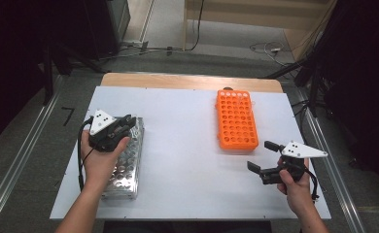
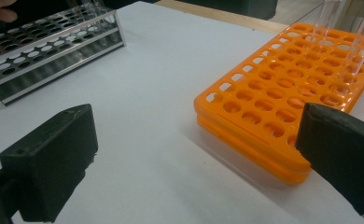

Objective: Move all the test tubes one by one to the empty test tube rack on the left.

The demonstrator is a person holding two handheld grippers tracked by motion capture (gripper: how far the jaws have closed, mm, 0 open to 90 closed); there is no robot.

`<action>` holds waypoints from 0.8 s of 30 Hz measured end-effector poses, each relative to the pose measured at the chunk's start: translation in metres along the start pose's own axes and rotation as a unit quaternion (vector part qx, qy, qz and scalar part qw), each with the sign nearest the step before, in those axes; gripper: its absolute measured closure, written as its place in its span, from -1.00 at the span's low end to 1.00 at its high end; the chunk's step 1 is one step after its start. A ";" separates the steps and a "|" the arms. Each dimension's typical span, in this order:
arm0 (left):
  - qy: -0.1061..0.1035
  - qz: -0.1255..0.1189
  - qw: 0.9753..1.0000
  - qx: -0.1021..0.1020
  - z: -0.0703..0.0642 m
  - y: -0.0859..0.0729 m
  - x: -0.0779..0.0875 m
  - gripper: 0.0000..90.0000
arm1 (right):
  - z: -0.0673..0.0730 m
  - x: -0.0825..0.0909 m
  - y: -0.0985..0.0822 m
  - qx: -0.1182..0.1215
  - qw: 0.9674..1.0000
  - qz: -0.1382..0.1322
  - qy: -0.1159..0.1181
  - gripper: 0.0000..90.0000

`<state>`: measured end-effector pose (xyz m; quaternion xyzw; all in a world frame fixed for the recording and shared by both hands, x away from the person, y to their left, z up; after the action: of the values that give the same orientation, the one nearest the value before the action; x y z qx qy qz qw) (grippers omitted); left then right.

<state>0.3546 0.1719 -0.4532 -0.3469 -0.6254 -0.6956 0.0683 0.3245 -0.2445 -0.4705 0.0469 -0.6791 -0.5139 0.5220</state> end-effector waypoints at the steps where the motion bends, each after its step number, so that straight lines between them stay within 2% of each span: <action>1: 0.001 0.002 1.000 -0.003 -0.001 -0.001 -0.001 0.69 | 0.000 0.000 0.000 0.000 1.000 0.000 0.000 -1.00; 6: 0.012 0.019 1.000 -0.013 -0.003 -0.006 -0.003 0.69 | 0.000 0.000 0.000 -0.001 1.000 0.000 -0.002 -1.00; 12: 0.017 0.040 0.999 -0.013 -0.004 -0.011 -0.007 0.69 | -0.001 0.001 0.000 -0.003 1.000 -0.002 -0.002 -1.00; 16: 0.028 0.058 0.998 -0.017 -0.005 -0.015 -0.011 0.68 | -0.002 0.001 0.000 -0.003 1.000 -0.002 -0.003 -1.00; 24: 0.031 0.090 0.995 -0.015 -0.005 -0.018 -0.015 0.68 | -0.003 0.001 -0.001 -0.006 1.000 -0.002 -0.004 -1.00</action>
<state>0.3546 0.1662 -0.4762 -0.3810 -0.5788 -0.7064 0.1444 0.3260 -0.2473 -0.4706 0.0429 -0.6784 -0.5187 0.5185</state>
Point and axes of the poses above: each handheld gripper's, and its own axes: x roughly backward along the jaws, y roughly out of its top, z roughly to its left, the point moved 8 cm from there along -x, roughly forward along the jaws, and after that the axes turned 15 degrees about z, right-handed, at the moved point
